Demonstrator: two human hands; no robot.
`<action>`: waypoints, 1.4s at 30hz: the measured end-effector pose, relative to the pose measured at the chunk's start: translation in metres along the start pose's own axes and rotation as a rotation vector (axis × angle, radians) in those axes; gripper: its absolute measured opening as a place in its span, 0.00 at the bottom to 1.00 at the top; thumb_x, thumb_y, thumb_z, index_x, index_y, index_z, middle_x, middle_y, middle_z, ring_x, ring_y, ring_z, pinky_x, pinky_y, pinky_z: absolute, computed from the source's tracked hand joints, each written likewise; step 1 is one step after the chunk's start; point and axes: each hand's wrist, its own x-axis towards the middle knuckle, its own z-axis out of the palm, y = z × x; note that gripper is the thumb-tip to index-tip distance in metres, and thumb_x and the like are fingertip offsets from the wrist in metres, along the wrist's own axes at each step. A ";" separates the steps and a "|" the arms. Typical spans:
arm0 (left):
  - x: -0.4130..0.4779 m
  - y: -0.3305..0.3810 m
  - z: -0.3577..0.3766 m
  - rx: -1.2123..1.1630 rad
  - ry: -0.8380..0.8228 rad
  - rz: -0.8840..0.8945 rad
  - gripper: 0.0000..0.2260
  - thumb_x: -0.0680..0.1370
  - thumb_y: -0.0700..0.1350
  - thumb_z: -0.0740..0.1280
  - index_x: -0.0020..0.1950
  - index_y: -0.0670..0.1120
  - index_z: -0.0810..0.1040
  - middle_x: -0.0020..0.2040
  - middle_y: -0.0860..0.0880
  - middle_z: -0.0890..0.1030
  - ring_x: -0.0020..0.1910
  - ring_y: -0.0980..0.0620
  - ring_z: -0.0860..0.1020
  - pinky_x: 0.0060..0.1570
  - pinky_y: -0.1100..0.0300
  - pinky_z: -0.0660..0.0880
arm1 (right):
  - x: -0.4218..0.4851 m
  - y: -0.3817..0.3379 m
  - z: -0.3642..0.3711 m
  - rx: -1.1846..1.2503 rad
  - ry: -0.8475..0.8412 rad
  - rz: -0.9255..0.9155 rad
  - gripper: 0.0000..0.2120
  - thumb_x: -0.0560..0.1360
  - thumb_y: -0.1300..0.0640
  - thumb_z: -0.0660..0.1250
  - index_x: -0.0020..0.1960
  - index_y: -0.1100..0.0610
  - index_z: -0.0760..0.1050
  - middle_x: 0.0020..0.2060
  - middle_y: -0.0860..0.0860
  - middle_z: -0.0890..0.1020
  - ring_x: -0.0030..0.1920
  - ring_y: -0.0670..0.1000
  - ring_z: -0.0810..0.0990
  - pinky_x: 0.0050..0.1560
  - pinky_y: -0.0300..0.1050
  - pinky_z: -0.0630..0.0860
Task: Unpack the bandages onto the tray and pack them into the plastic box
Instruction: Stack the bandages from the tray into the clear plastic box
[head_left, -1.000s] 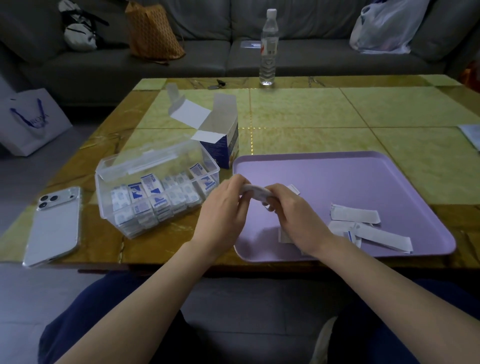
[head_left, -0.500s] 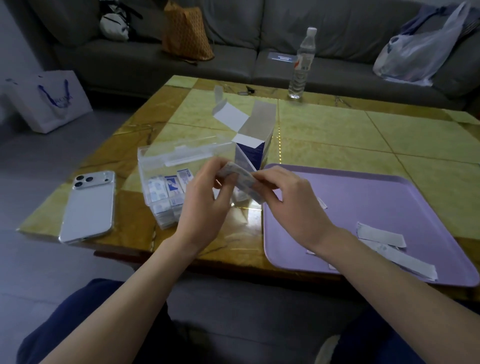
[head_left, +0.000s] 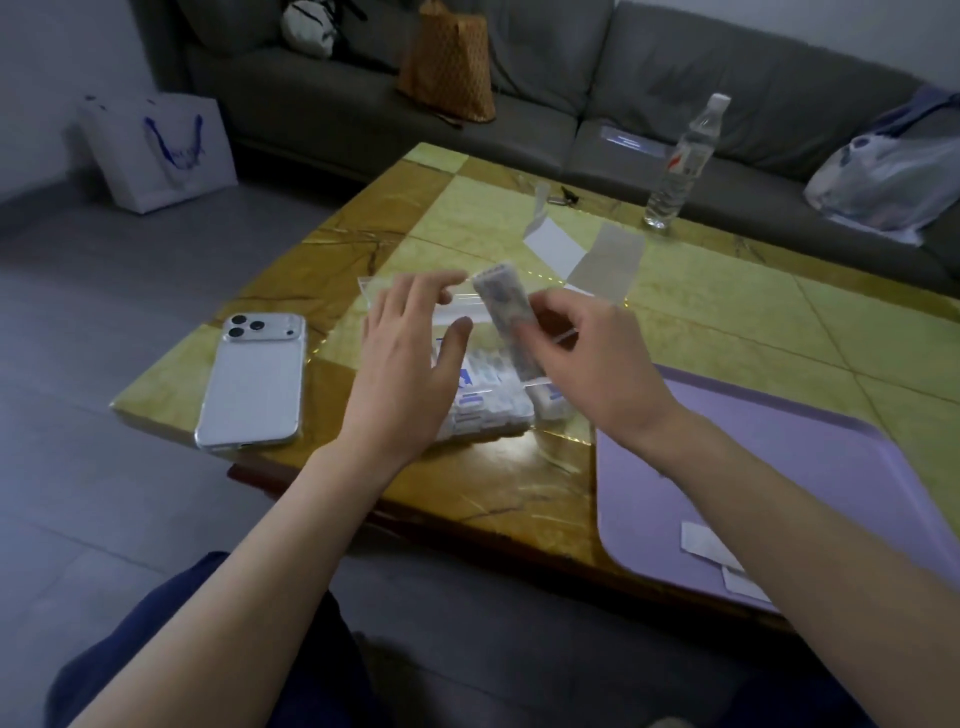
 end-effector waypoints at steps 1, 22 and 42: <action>0.000 -0.004 -0.001 0.064 -0.008 -0.052 0.15 0.78 0.41 0.62 0.64 0.47 0.70 0.54 0.52 0.70 0.55 0.53 0.68 0.57 0.61 0.61 | 0.007 0.004 -0.002 -0.027 0.014 0.033 0.09 0.76 0.54 0.66 0.44 0.59 0.79 0.33 0.50 0.80 0.34 0.50 0.76 0.38 0.43 0.73; -0.012 -0.036 -0.010 0.210 -0.181 -0.341 0.20 0.81 0.44 0.57 0.72 0.47 0.61 0.68 0.46 0.64 0.67 0.48 0.61 0.64 0.54 0.60 | 0.063 0.040 0.051 -0.358 -0.596 0.562 0.19 0.75 0.58 0.67 0.28 0.57 0.64 0.26 0.52 0.67 0.27 0.48 0.64 0.31 0.40 0.62; -0.013 -0.033 -0.007 0.197 -0.174 -0.348 0.19 0.81 0.44 0.57 0.71 0.47 0.60 0.67 0.46 0.63 0.67 0.49 0.62 0.64 0.55 0.61 | 0.062 0.030 0.053 -0.433 -0.545 0.467 0.12 0.78 0.63 0.60 0.56 0.66 0.78 0.51 0.60 0.82 0.50 0.57 0.82 0.54 0.51 0.78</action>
